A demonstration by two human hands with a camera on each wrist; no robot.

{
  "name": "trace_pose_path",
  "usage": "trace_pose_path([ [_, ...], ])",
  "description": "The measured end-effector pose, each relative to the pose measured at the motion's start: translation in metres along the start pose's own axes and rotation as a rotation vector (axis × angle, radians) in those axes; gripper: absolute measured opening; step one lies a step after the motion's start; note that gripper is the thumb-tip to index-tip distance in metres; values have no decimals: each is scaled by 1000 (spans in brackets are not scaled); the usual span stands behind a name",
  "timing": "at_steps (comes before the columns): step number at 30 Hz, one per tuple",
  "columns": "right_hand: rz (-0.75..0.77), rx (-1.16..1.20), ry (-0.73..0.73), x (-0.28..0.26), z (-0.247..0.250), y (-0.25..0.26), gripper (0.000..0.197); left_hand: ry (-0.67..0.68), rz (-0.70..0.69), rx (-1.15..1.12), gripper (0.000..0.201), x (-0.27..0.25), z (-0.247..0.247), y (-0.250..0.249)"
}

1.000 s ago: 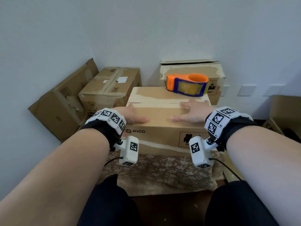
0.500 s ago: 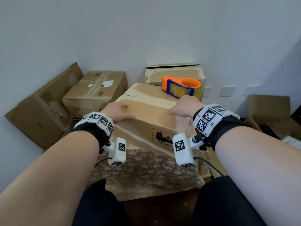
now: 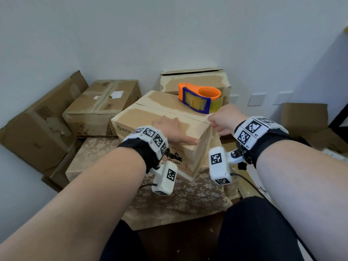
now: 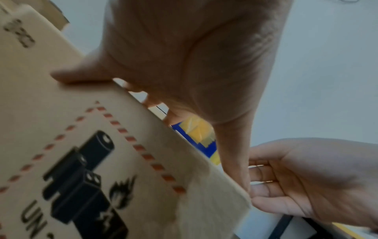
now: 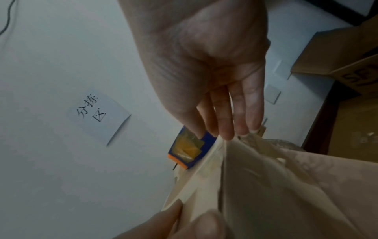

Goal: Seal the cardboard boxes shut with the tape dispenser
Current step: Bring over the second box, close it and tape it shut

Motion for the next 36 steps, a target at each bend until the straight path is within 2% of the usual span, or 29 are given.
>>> trace_pose_path([
  [4, 14, -88, -85, 10, 12, -12, 16, -5, 56, 11, 127, 0, -2, -10],
  [7, 128, -121, -195, 5, 19, -10, 16, 11, 57, 2, 129, -1, -4, -14],
  [10, 298, -78, -255, 2, 20, -5, 47, 12, 44, 10, 126, -7, -5, -16],
  [13, 388, -154, -201, 3, 12, 5, 67, 1, -2, 62, 111, -15, -5, -11],
  [16, 333, -305, -127, 1, 6, 10, 65, 4, -39, 102, 99, -26, -6, -6],
  [21, 353, -475, -88, -7, 1, 14, 51, 24, -128, 128, 100, -34, -10, 1],
  [25, 353, -499, -92, -11, -1, 17, 60, 45, -163, 128, 101, -41, -12, 0],
  [32, 254, -445, -116, -17, -1, 10, 66, 73, -170, 180, 99, -56, -15, 27],
  [36, 242, -476, -29, -30, -9, 9, 73, 124, -152, 233, 95, -73, -14, 47],
])
Point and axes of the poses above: each hand's wrist, its own x-axis towards the middle knuckle, its own z-axis out of the back of the hand, y = z × x, the point moved 2 cm from there along x, towards the middle knuckle, and after that the axes turned 11 degrees about x, right-handed, at the moved point
